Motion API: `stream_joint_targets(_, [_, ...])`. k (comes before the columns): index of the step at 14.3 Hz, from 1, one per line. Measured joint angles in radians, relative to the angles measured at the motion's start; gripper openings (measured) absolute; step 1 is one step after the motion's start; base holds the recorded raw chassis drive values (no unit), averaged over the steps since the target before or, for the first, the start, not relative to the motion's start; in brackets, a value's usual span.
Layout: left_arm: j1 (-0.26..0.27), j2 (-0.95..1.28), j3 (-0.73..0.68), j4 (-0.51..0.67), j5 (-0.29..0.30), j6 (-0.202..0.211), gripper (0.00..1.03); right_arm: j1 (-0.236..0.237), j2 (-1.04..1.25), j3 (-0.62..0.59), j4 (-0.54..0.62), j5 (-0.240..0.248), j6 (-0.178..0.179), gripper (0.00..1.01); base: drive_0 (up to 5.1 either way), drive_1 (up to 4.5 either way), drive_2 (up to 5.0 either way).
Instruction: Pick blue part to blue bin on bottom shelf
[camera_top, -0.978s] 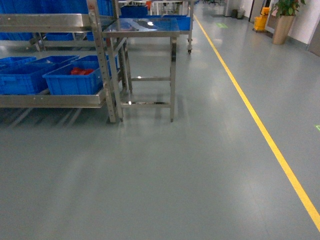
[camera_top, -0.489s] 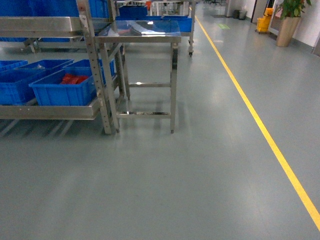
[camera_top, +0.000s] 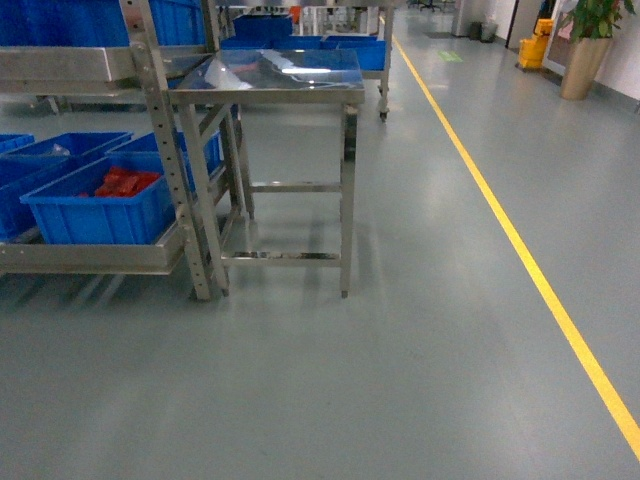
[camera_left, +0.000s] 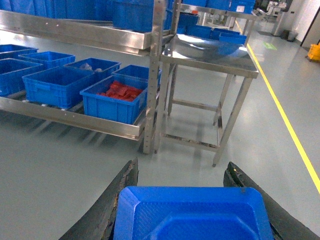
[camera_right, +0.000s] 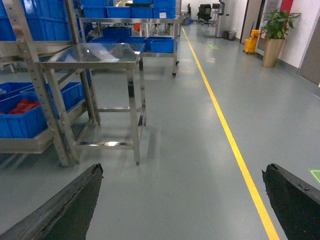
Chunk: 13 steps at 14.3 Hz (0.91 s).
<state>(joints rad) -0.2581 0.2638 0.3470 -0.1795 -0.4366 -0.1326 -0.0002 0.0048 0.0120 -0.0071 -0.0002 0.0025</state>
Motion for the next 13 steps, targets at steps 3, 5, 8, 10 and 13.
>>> stream_joint_targets(3, [0.000, 0.000, 0.000, 0.002, 0.000, 0.000, 0.43, 0.000, 0.000, 0.000, 0.003, 0.000, 0.000, 0.98, 0.0, 4.15, -4.2])
stream_joint_targets(5, [0.000, 0.000, 0.000, 0.000, 0.000, 0.000, 0.43, 0.000, 0.000, 0.000, 0.003, 0.000, 0.000, 0.98, 0.0, 4.17, -4.2])
stream_joint_targets(8, [0.000, 0.000, 0.000, 0.000, 0.000, 0.000, 0.43, 0.000, 0.000, 0.000, 0.002, 0.000, 0.000, 0.98, 0.0, 4.16, -4.2])
stream_joint_targets(10, [0.000, 0.000, 0.000, -0.001, 0.000, 0.000, 0.43, 0.000, 0.000, 0.000, 0.003, 0.000, 0.000, 0.98, 0.0, 4.16, -4.2])
stream_joint_targets(13, [0.000, 0.001, 0.000, 0.000, 0.000, 0.000, 0.43, 0.000, 0.000, 0.000, 0.002, 0.000, 0.000, 0.98, 0.0, 4.16, -4.2])
